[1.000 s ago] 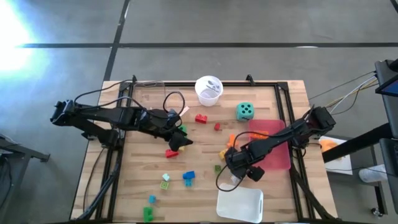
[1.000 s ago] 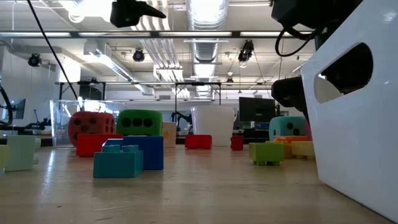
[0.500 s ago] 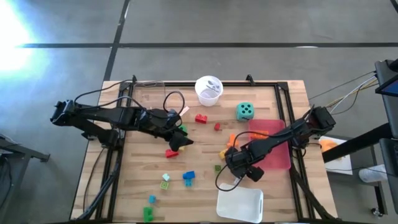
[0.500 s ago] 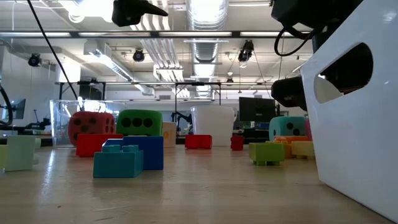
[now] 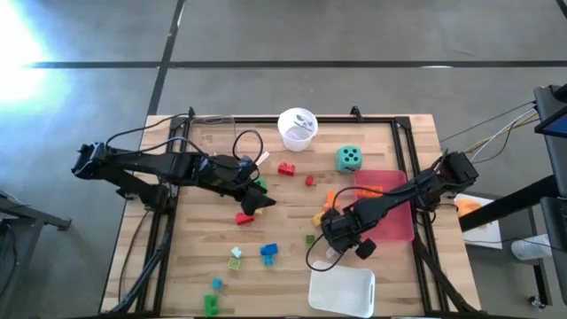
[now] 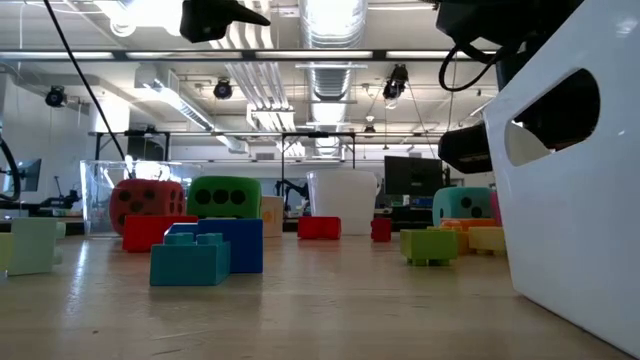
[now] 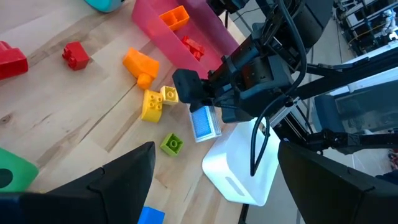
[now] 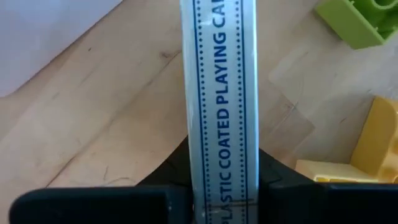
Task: Pick & Place Toys
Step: Put the blue deck of cards into the white bin
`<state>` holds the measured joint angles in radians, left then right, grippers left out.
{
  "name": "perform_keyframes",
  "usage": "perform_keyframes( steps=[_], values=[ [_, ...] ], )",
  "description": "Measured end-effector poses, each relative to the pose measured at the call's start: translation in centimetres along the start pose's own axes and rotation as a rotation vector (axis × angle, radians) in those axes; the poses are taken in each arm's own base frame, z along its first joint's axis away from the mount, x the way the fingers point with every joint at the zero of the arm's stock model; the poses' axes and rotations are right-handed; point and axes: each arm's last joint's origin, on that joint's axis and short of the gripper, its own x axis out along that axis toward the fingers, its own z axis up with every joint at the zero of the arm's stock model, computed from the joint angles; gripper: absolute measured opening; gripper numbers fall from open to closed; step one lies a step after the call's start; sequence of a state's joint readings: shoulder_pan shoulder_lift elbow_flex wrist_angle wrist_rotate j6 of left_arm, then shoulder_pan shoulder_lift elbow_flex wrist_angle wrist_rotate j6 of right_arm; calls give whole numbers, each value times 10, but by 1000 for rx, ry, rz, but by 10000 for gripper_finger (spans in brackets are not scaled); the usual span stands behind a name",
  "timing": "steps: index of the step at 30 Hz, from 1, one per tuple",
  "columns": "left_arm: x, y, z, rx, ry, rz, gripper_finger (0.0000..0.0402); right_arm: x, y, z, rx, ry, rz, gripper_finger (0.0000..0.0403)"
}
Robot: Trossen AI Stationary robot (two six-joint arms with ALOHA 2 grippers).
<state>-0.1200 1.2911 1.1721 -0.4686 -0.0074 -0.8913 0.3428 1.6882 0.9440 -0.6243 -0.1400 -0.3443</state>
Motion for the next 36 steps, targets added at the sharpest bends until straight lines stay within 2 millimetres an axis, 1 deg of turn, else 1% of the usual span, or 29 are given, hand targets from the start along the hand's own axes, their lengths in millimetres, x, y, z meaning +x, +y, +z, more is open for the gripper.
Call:
perform_keyframes(
  steps=[6,11,15,20,24,28,31,36],
  values=[
    [0,0,0,0,0,0,340,-2,1,0,156,-8,26,60],
    [0,0,0,0,0,0,340,-13,3,-1,318,-35,22,60],
    [0,0,0,0,0,0,340,-31,6,-2,456,-84,18,60],
    [0,0,0,0,0,0,340,-60,12,-7,700,-168,33,60],
    [0,0,0,1,0,0,340,-86,21,-11,914,-246,133,60],
    [0,0,0,4,0,0,340,-104,36,-14,1070,-292,231,60],
    [0,0,0,19,0,0,340,-113,49,-12,1139,-327,291,60],
    [0,0,0,30,0,-1,340,-118,68,-3,1209,-359,387,60]
  ],
)
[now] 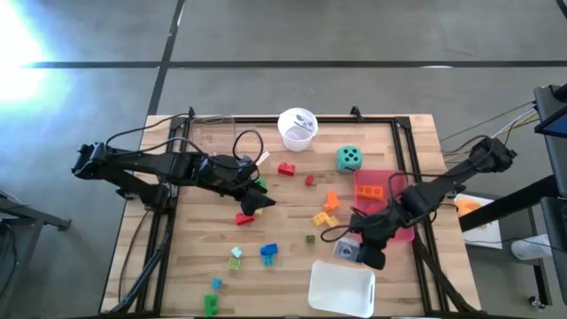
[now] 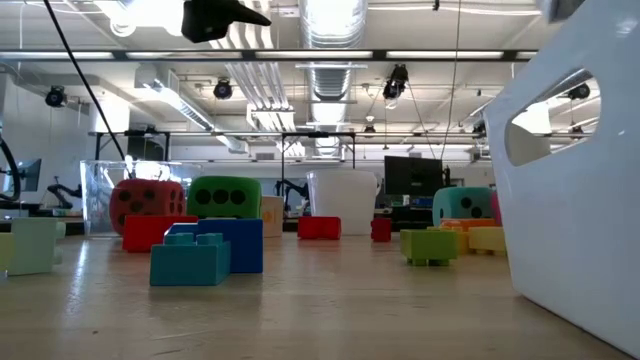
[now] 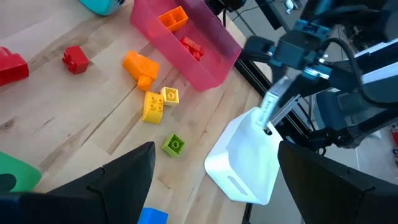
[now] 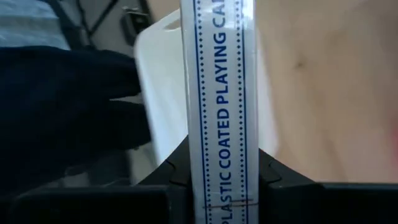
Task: Pick & Place Toys
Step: Put the blue deck of cards into the white bin
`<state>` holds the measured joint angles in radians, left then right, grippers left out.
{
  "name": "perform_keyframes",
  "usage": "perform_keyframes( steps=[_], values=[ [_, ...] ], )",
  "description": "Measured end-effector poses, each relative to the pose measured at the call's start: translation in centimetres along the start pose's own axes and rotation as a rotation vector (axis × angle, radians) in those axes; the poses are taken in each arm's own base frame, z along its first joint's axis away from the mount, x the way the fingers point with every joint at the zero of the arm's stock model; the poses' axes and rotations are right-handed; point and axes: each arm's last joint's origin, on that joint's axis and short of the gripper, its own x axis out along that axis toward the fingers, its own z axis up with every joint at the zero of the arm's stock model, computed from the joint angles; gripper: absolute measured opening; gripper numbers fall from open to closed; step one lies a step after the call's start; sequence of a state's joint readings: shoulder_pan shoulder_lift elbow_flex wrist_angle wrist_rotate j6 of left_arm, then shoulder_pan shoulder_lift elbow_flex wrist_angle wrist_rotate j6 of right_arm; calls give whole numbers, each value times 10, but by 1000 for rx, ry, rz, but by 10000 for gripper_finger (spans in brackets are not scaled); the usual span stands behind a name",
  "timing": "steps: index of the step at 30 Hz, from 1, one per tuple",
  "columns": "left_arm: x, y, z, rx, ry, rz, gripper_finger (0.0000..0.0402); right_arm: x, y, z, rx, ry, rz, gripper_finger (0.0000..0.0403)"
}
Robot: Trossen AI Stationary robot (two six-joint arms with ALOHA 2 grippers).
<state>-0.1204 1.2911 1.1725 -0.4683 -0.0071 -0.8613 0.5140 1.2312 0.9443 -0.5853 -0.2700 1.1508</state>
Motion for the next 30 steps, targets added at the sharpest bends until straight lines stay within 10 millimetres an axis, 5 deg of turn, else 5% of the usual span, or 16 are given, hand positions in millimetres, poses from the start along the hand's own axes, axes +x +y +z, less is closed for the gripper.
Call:
perform_keyframes(
  steps=[21,30],
  values=[
    [-8,-3,2,208,-10,-29,340,19,53,-41,338,-219,222,60],
    [-15,-3,1,235,5,-47,340,1,107,-43,253,-218,-89,60]
  ],
)
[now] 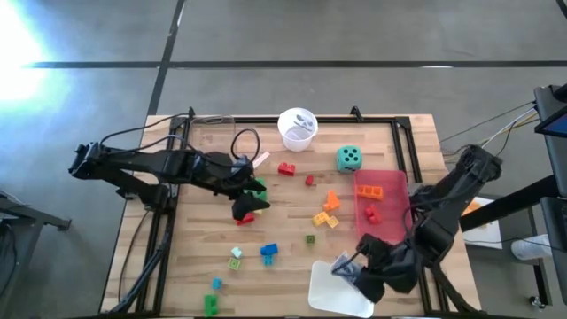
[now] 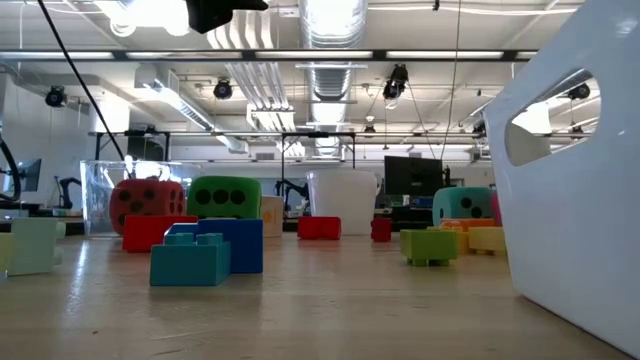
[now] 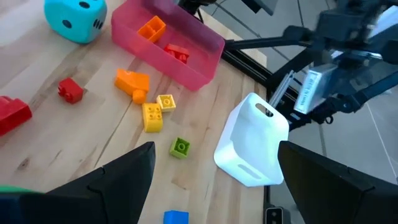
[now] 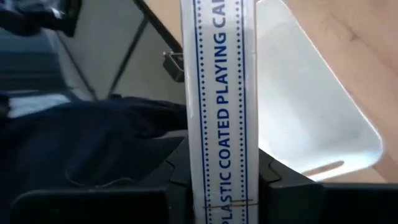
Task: Pick & Place Toys
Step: Put the blue deck of cards into the white bin
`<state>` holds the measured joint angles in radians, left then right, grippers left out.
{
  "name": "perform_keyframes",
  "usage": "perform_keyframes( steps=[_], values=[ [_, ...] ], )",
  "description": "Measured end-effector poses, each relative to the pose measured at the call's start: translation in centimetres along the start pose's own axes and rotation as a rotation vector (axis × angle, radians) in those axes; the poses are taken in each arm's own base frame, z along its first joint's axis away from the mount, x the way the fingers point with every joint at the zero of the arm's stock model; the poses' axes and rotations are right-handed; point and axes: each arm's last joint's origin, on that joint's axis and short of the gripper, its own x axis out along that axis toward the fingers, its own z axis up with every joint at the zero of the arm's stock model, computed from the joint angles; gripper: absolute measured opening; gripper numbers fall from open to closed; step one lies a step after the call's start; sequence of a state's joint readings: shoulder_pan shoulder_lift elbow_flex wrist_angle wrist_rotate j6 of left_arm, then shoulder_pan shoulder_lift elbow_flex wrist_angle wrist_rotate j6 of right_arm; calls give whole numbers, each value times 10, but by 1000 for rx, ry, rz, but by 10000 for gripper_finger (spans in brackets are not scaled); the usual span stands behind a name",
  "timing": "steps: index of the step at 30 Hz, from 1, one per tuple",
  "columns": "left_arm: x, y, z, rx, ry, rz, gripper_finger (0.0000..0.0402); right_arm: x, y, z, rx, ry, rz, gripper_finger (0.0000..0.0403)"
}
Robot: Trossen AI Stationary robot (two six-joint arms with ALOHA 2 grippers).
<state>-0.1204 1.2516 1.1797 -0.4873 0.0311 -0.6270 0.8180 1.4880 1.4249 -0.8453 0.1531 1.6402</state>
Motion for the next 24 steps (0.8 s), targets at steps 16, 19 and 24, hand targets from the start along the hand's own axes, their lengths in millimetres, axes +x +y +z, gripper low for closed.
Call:
perform_keyframes(
  steps=[16,19,24],
  values=[
    [-2,1,-2,32,28,-9,340,74,30,-18,-119,52,-280,60],
    [-2,1,-3,50,41,-3,340,86,20,-17,-149,74,-337,60],
    [-2,2,-4,51,48,-5,340,98,4,-10,-219,111,-383,60]
  ],
)
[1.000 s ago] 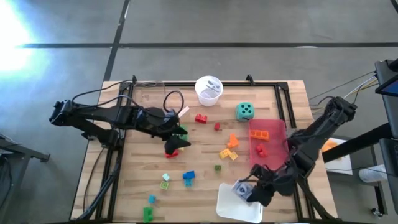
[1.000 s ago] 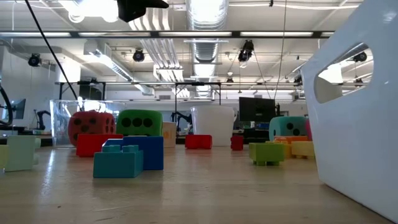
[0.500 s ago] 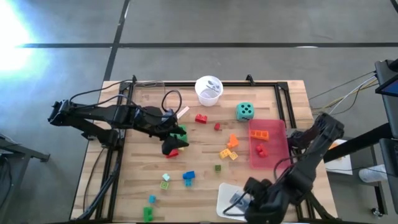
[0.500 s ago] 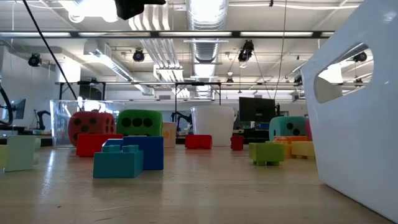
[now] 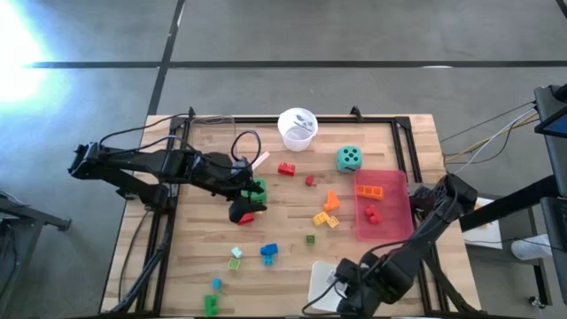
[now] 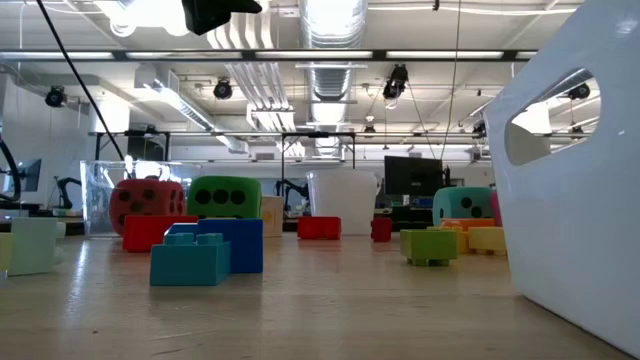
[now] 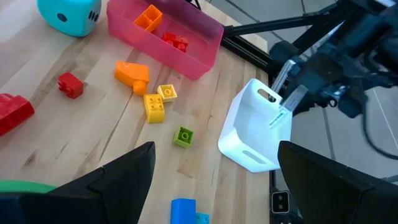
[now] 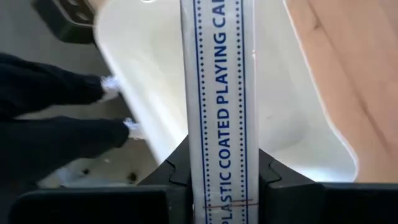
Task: Pick & Place Toys
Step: Put the blue deck of cards into the white bin
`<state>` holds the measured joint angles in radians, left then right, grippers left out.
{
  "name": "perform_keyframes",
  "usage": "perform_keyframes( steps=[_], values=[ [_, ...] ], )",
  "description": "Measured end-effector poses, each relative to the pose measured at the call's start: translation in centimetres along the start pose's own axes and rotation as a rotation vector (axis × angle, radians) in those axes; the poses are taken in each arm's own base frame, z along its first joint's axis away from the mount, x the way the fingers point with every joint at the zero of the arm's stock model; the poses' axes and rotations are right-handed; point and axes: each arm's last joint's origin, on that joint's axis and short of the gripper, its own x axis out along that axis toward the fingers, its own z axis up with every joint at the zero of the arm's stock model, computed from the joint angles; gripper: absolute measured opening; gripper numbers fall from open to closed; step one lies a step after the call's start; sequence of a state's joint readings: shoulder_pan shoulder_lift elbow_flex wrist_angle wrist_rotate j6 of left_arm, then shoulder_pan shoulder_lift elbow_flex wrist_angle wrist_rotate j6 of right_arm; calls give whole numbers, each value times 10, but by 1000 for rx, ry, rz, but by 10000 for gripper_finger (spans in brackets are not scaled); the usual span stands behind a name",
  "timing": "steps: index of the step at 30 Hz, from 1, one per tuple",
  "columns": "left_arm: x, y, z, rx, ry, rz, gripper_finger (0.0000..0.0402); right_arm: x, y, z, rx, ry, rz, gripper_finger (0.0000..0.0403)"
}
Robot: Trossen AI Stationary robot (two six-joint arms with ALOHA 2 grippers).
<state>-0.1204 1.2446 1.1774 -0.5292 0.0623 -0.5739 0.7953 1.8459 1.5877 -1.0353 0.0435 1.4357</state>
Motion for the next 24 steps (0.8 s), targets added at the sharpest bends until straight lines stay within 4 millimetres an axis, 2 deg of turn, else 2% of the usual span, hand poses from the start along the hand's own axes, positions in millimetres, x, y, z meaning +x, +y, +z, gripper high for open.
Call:
perform_keyframes(
  steps=[6,10,24],
  values=[
    [0,0,-1,2,12,-9,340,21,-8,3,-107,69,52,60],
    [0,1,-2,0,22,-3,340,37,-19,4,-124,109,26,60],
    [0,1,-2,-2,31,0,340,59,-28,7,-244,132,90,60]
  ],
)
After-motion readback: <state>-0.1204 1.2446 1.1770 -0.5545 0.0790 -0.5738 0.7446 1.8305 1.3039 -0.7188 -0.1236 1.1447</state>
